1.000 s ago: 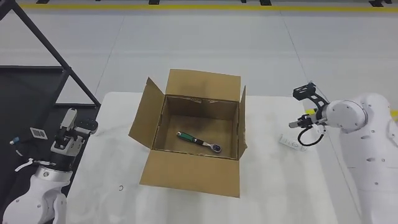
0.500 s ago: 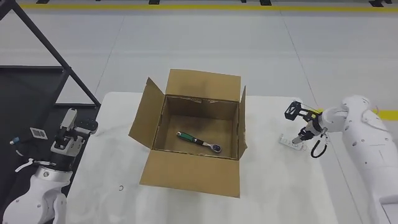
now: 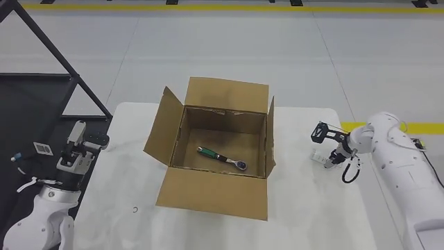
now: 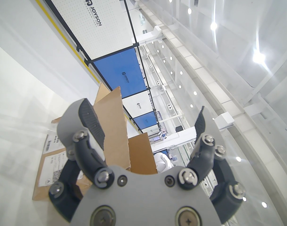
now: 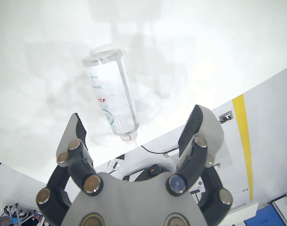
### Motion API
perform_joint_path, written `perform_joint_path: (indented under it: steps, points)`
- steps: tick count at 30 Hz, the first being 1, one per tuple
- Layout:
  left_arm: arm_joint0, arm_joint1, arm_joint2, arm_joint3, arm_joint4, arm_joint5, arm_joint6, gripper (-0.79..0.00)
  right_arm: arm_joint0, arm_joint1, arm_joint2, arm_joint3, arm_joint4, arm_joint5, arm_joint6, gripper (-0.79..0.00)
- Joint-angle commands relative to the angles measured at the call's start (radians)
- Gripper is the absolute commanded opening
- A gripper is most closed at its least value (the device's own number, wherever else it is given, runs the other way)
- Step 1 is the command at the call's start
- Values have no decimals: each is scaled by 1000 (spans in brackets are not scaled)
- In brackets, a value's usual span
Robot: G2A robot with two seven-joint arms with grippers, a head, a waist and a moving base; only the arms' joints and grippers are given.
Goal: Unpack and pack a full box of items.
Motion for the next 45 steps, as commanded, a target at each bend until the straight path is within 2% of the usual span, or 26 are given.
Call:
perform_joint_path:
  steps: [1,5,6,7,8,13,17,18,21,27,32,35,40,45]
  points:
    - [0,0,0,0,0,0,0,0,-5,-1,-4,0,0,7,-3,-58]
    - [0,0,0,0,0,0,0,0,-10,-2,-12,-1,3,10,-12,-132]
    - [0,0,0,0,0,0,0,0,-12,-2,-14,-1,5,9,-14,-274]
    - [0,0,0,0,0,0,0,0,-13,-2,-15,1,6,10,-15,-308]
    - [0,0,0,0,0,0,0,0,-14,-3,-18,2,7,9,-16,-299]
    - [0,0,0,0,0,0,0,0,-14,-7,-28,15,18,12,-12,-366]
    - [0,0,0,0,0,0,0,0,-10,-11,-35,27,25,14,-16,-474]
    - [0,0,0,0,0,0,0,0,-9,-12,-37,30,26,14,-17,-526]
    - [0,0,0,0,0,0,0,0,-5,-14,-42,36,28,24,-22,-776]
    - [0,0,0,0,0,0,0,0,27,-7,-23,12,53,77,-30,-785]
    - [0,0,0,0,0,0,0,0,56,7,11,-144,87,142,61,-785]
    - [0,0,0,0,0,0,0,0,40,16,32,-335,117,206,172,-785]
    - [0,0,0,0,0,0,0,0,-64,35,81,-758,193,324,376,-785]
    - [0,0,0,0,0,0,0,0,-142,50,84,-1091,248,388,455,-785]
